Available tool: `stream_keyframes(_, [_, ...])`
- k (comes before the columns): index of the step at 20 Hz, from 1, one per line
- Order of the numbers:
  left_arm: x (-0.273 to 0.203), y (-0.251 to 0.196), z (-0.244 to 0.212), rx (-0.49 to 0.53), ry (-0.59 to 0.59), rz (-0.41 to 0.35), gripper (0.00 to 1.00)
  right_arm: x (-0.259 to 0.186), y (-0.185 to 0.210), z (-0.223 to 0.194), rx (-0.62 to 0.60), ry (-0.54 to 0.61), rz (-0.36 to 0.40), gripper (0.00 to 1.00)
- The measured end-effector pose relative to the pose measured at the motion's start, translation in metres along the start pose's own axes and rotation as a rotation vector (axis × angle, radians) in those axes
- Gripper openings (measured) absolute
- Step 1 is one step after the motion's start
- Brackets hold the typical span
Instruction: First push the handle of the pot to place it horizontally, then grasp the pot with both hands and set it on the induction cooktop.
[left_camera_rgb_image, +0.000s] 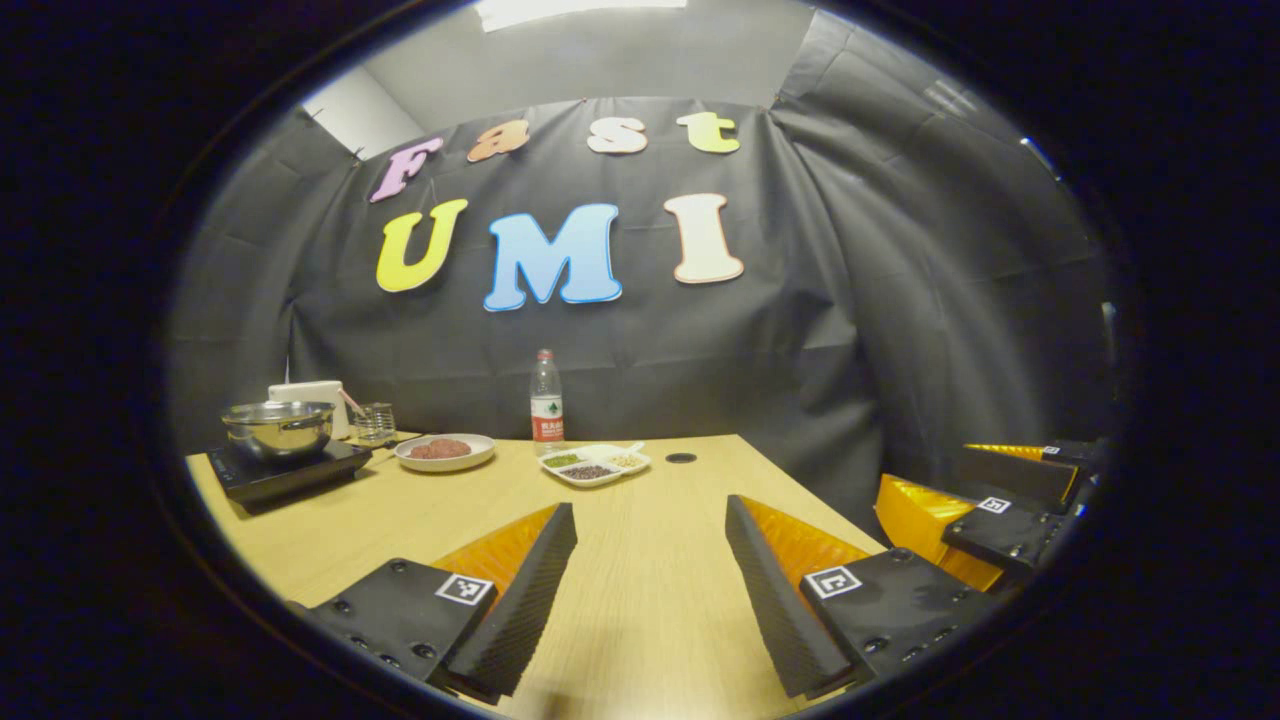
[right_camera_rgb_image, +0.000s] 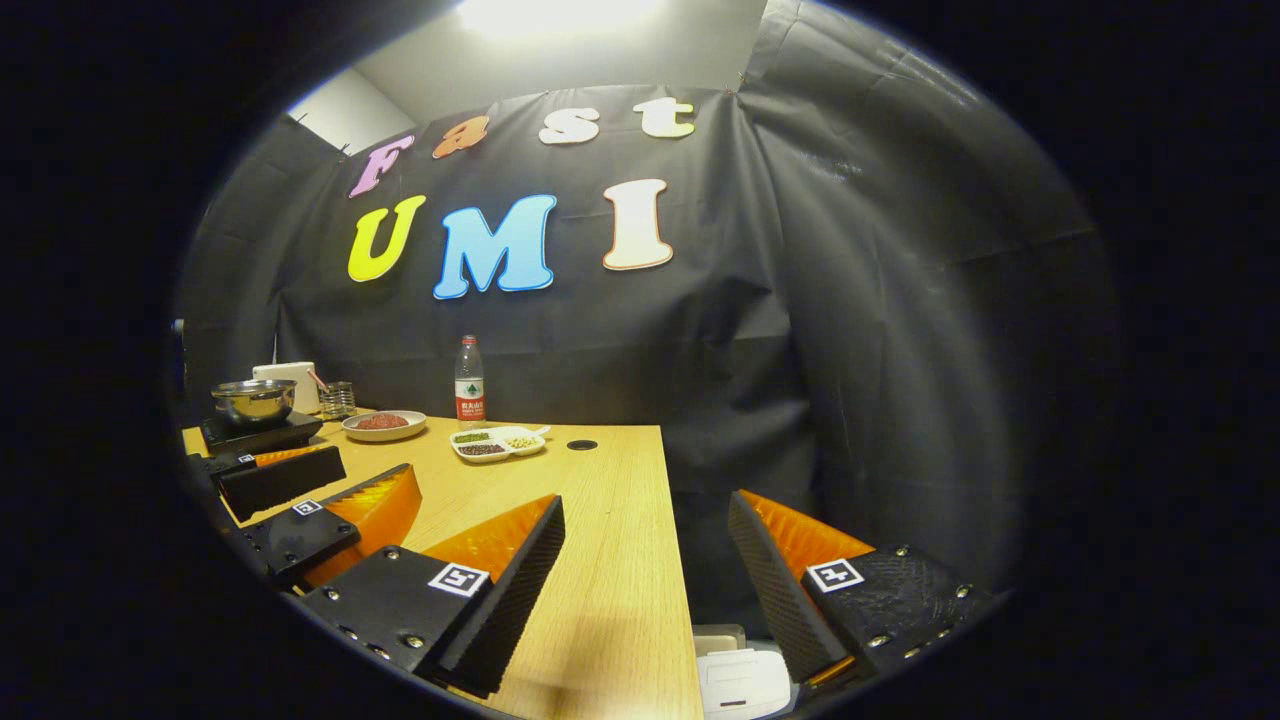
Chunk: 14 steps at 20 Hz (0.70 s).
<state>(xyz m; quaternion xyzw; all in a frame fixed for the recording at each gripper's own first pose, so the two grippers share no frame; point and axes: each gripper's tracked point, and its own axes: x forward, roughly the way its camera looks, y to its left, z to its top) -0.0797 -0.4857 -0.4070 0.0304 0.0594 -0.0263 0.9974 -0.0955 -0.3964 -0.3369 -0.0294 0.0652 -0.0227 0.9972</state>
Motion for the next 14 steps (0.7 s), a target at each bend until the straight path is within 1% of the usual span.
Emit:
stream_keyframes(1, [-0.0001, -0.0001, -0.0007, 0.0, 0.004, 0.0, 1.0, -0.0003, -0.0001, -0.0001, -0.002, 0.003, 0.0, 1.0])
stream_keyframes(2, [-0.0008, -0.0002, 0.0001, 0.0, 0.002, 0.001, 1.0, -0.0002, -0.0003, -0.0004, -0.001, 0.004, 0.0, 1.0])
stream_keyframes(3, [-0.0006, 0.0003, -0.0003, 0.001, 0.003, 0.0, 0.97, -0.0003, -0.0004, 0.0001, 0.0, 0.003, 0.0, 1.0])
stream_keyframes(4, [-0.0009, -0.0001, -0.0003, 0.0, 0.004, 0.0, 1.0, 0.0003, 0.0004, -0.0004, -0.001, 0.004, 0.0, 1.0])
stream_keyframes(5, [-0.0001, 0.0001, -0.0002, 0.0, 0.004, 0.0, 0.97, -0.0001, -0.0002, -0.0001, 0.0, 0.003, 0.0, 1.0])
stream_keyframes(8, [-0.0002, 0.0004, 0.0005, 0.0, 0.002, 0.001, 0.97, 0.0002, 0.0, -0.0003, 0.0, 0.004, 0.0, 1.0])
stream_keyframes(9, [0.0002, -0.0002, -0.0005, 0.0, 0.002, 0.001, 1.0, 0.0, -0.0001, 0.0001, 0.0, 0.003, 0.0, 1.0])
stream_keyframes(14, [0.0001, -0.0009, -0.0005, 0.0, 0.002, 0.001, 1.0, 0.0007, 0.0007, -0.0001, 0.0, 0.003, 0.0, 1.0])
